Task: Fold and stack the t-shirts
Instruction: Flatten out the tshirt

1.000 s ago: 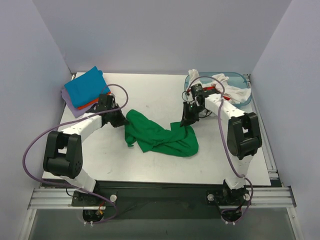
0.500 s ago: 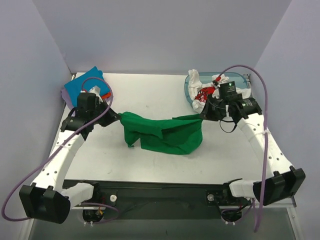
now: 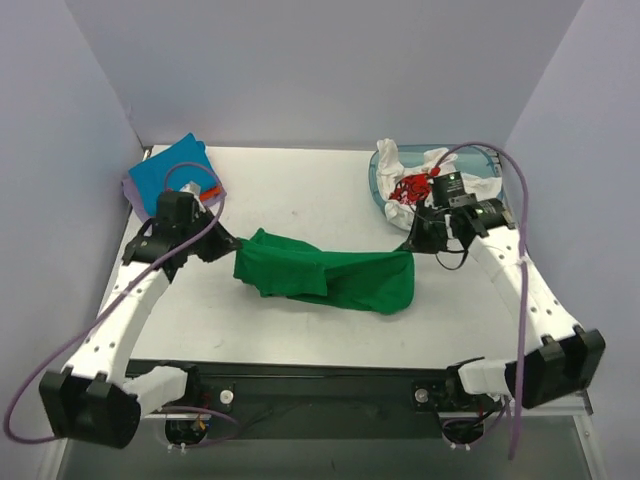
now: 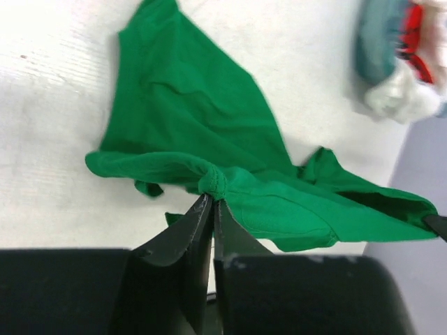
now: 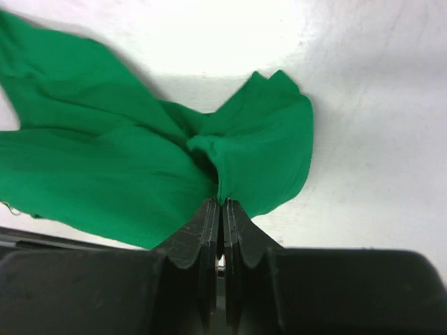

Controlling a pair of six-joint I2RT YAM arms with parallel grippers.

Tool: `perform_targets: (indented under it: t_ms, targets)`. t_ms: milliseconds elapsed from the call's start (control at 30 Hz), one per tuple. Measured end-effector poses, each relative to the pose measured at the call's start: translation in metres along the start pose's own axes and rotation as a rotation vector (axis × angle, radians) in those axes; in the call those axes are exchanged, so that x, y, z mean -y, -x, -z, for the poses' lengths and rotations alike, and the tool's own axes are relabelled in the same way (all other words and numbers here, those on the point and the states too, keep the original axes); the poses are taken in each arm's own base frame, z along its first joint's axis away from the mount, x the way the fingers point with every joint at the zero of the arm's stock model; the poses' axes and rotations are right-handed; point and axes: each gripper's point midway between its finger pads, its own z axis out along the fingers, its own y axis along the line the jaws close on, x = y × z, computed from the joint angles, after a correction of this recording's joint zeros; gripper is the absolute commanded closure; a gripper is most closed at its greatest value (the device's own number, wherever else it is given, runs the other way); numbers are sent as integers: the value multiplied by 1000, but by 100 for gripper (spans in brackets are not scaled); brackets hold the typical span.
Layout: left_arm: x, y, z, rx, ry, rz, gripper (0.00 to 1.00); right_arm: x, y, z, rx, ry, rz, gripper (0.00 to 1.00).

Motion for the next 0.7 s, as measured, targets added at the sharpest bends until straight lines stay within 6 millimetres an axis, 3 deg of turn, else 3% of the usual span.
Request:
perform_targets:
  t_ms: [33, 100, 200, 300, 367, 467, 600, 700]
  targets:
    - [-7, -2, -15, -25, 28, 0, 60, 4, -4, -16, -38, -23, -3, 100]
    - [-25, -3, -52, -73, 91, -6, 46, 10, -12, -47, -111, -62, -8, 100]
    - [-56, -9, -103, -137, 190, -11, 39, 21, -25, -91, -216, -116, -15, 100]
    - [-76, -19, -125, -179, 257, -35, 37, 30, -38, -124, -291, -154, -19, 100]
    - [-75, -24, -125, -179, 264, -73, 37, 35, -46, -136, -323, -171, -20, 99]
    - [-58, -30, -114, -141, 200, -131, 41, 37, -53, -139, -337, -177, -16, 98]
    - [-44, -57, -86, -108, 108, -194, 46, 34, -53, -142, -327, -169, -9, 98]
    - [-43, -77, -80, -117, 67, -215, 50, 30, -54, -143, -325, -161, 0, 98]
